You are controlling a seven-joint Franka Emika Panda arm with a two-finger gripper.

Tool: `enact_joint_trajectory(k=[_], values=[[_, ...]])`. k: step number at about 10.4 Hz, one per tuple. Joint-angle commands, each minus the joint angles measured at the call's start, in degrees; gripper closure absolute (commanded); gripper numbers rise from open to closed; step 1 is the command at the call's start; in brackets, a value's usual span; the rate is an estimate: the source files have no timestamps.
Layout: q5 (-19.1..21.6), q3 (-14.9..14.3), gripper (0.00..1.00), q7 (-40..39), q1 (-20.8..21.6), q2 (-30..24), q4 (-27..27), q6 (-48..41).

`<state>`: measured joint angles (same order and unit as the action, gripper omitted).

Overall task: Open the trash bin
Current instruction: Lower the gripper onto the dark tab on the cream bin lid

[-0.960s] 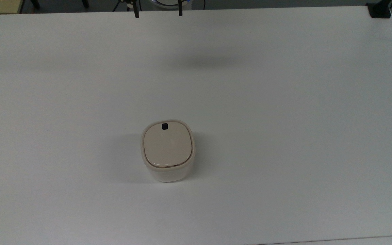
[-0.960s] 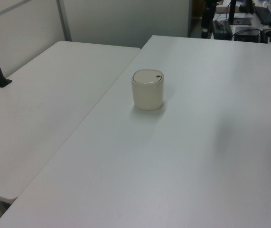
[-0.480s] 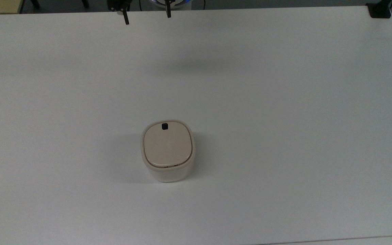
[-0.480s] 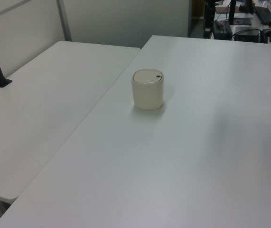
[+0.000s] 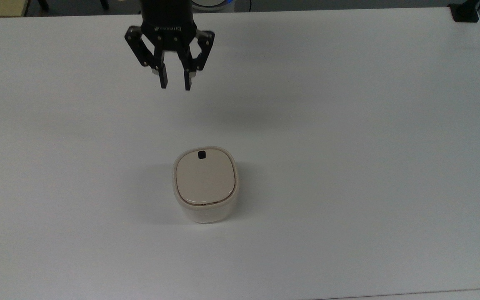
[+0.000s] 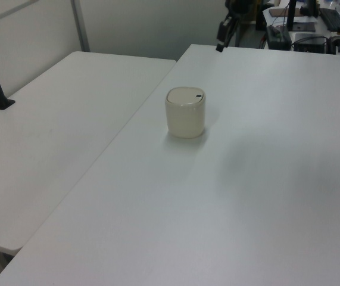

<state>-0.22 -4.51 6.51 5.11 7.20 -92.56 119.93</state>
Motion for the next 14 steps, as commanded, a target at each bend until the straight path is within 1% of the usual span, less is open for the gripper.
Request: enact_joint_trajectory(k=[1, 4, 7, 9, 11, 14], values=[[-0.48, -0.15, 1.00, 13.25, 0.86, 4.39, 0.28, 9.42], [-0.57, -0.15, 1.00, 15.99, 1.57, 9.75, 0.28, 15.05], [-2.59, -0.15, 1.00, 16.17, 1.92, 13.54, -0.07, 17.44], [-2.59, -0.06, 1.00, 16.17, 2.18, 14.25, -0.86, 17.44], [-2.59, 0.03, 1.00, 16.17, 3.32, 15.21, -1.91, 17.35], [-2.59, 0.20, 1.00, 16.17, 3.50, 16.45, -1.83, 17.44]])
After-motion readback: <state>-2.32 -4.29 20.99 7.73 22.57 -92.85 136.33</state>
